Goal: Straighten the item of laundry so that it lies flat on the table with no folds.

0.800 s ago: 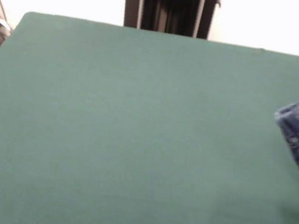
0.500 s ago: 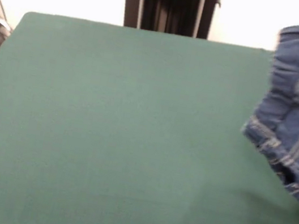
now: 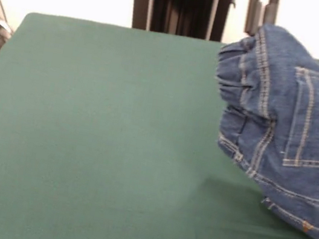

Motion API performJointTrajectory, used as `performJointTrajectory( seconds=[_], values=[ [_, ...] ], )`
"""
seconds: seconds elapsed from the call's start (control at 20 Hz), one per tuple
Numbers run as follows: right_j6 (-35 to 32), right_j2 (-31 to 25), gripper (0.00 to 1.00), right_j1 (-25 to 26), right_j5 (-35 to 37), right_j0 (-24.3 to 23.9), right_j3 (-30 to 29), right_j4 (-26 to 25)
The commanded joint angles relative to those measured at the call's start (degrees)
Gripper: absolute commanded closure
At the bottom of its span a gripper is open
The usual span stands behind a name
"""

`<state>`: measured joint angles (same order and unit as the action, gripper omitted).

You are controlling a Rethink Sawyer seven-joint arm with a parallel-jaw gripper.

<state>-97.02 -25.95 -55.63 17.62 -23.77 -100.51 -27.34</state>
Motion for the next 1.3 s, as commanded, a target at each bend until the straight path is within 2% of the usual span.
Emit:
performJointTrajectory(
  seconds=[0.05, 0.4, 0.6, 1.15, 1.3],
  values=[
    [9.87, -11.62, 1.0, 2.28, -3.24, -5.61, -8.09, -6.23],
    [10.7, -15.31, 1.0, 6.41, -1.36, -10.46, -6.67, -12.43],
    [12.9, -17.46, 1.0, 8.98, 1.25, -13.71, -4.41, -14.19],
    [29.76, -27.66, 1.0, 16.03, 13.07, -28.34, 1.63, -15.95],
    [33.77, -29.59, 1.0, 17.84, 15.11, -30.86, 3.03, -16.4]
  ],
)
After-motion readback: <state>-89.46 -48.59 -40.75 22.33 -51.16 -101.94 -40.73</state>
